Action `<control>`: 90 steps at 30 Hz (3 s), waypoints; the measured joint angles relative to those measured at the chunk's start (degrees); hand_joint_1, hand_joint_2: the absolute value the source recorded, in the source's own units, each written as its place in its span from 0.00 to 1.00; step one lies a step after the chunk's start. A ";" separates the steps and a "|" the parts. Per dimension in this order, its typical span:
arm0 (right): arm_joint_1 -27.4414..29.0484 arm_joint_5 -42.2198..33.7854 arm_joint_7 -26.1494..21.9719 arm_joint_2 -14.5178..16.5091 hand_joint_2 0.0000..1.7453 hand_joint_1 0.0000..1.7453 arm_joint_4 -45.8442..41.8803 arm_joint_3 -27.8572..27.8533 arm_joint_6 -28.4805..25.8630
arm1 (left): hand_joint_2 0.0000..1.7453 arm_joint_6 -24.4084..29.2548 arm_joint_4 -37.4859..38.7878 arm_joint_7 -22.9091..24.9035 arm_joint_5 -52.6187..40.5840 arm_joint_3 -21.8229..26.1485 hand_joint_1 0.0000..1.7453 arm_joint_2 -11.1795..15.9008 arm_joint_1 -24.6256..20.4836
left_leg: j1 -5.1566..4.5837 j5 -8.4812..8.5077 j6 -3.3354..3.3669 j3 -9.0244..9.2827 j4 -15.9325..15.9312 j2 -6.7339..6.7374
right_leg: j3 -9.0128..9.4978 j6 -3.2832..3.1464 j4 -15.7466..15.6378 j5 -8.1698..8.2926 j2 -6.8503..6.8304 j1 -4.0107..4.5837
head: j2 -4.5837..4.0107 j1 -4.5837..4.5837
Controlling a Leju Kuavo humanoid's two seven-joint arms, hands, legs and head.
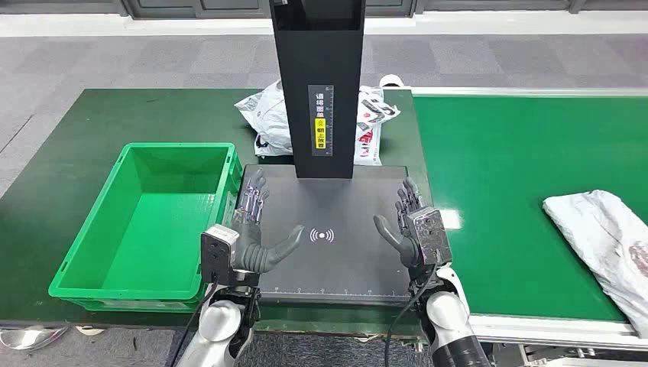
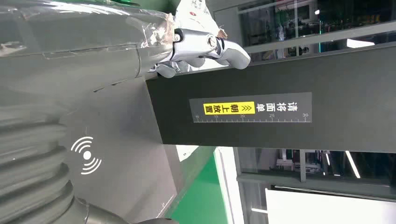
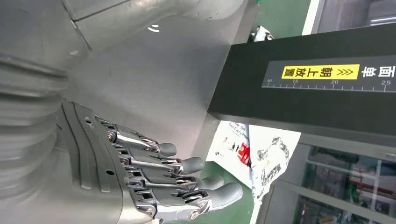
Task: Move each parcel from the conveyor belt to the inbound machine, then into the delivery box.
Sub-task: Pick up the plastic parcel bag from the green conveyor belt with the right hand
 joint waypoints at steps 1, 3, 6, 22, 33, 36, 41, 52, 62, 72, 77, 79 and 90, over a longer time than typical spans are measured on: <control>0.00 0.02 0.01 0.00 1.00 0.00 0.00 0.00 0.08 | 1.00 0.00 -0.01 0.01 0.00 0.01 0.00 0.00 0.01 | 0.00 0.00 0.00 0.00 0.00 0.00 | 0.00 0.00 0.00 0.00 0.00 0.00 | 0.00 0.00; -0.01 0.10 0.04 0.00 1.00 0.00 -0.01 0.00 0.23 | 1.00 0.00 -0.03 0.08 -0.01 0.04 0.00 -0.02 0.02 | 0.00 0.00 0.00 0.00 0.00 0.00 | 0.00 0.00 0.00 0.00 0.00 0.00 | 0.00 0.00; -0.01 0.32 0.07 0.00 1.00 0.00 -0.06 0.00 0.39 | 1.00 0.00 -0.03 0.21 -0.04 0.07 0.00 -0.03 0.03 | 0.00 0.00 0.00 0.00 0.00 0.00 | 0.00 0.00 0.00 0.00 0.00 0.00 | 0.00 0.00; -0.30 1.69 0.92 -0.30 1.00 0.00 -0.17 -0.05 -0.71 | 1.00 -0.10 -0.03 0.44 -0.08 0.25 0.00 -0.05 0.02 | 0.00 0.00 0.00 0.01 0.00 0.00 | 0.00 0.00 0.00 0.00 0.00 0.00 | 0.00 0.00; -0.49 3.71 2.58 -0.70 1.00 0.00 -0.17 -0.14 -2.73 | 1.00 -0.11 -0.03 0.45 -0.08 0.37 0.00 -0.05 0.02 | 0.00 0.00 0.00 0.00 0.00 0.00 | -0.01 0.00 0.00 0.00 0.00 0.00 | 0.00 0.00; -1.53 7.80 6.09 -1.86 1.00 0.00 -0.13 -1.17 -6.57 | 1.00 -0.26 -0.02 0.57 -0.01 0.56 0.00 -0.05 0.02 | -0.04 0.00 0.01 0.00 0.00 0.00 | 0.00 0.01 0.00 0.00 -0.01 0.00 | 0.00 0.00; -7.17 21.70 15.49 -6.07 1.00 0.00 2.69 -6.02 -10.04 | 1.00 -1.41 0.46 0.66 0.16 0.89 0.00 -0.13 -0.33 | -0.16 0.05 0.08 0.01 0.04 0.01 | -0.01 0.13 0.00 0.09 0.01 -0.12 | 0.00 0.00; -27.75 53.68 35.94 -19.22 1.00 0.00 31.10 -11.64 -7.28 | 1.00 -3.76 4.28 -0.09 1.24 0.88 0.00 -0.49 -2.85 | -0.32 0.18 0.32 -0.09 0.14 -0.06 | -0.03 0.39 0.00 0.27 -0.05 -0.29 | 0.00 0.00; -33.77 58.90 38.41 -23.02 1.00 0.00 41.72 -11.58 -0.86 | 1.00 -4.17 7.51 -0.39 1.25 0.89 0.00 -0.51 -4.93 | -0.32 0.18 0.32 -0.10 0.14 -0.07 | -0.05 0.39 0.00 0.26 -0.02 -0.27 | 0.00 0.00; -34.85 61.42 37.81 -24.29 1.00 0.00 44.77 -11.16 5.74 | 1.00 -4.28 10.10 -0.42 1.89 0.89 0.00 -0.51 -6.32 | -0.32 0.20 0.35 -0.11 0.14 -0.07 | -0.05 0.40 0.00 0.27 -0.04 -0.31 | 0.00 0.01; -34.99 61.48 37.74 -24.53 1.00 0.00 45.19 -11.07 5.92 | 1.00 -4.28 10.88 -0.44 1.97 0.88 0.00 -0.51 -6.50 | -0.32 0.20 0.36 -0.11 0.14 -0.07 | -0.05 0.40 0.00 0.27 -0.04 -0.32 | 0.00 0.01; -35.05 61.64 37.20 -24.61 1.00 0.00 45.39 -11.03 6.84 | 1.00 -4.28 11.15 -0.52 2.10 0.89 0.00 -0.51 -6.65 | -0.32 0.20 0.36 -0.11 0.14 -0.07 | -0.05 0.40 0.00 0.27 -0.04 -0.31 | 0.00 0.00; -31.68 62.77 26.34 -26.08 1.00 0.00 46.69 -7.55 17.20 | 1.00 -3.90 14.78 -3.06 4.50 0.89 0.00 0.09 -8.66 | -0.32 0.19 0.37 -0.11 0.14 -0.08 | -0.05 0.41 0.00 0.26 -0.06 -0.31 | 0.00 0.02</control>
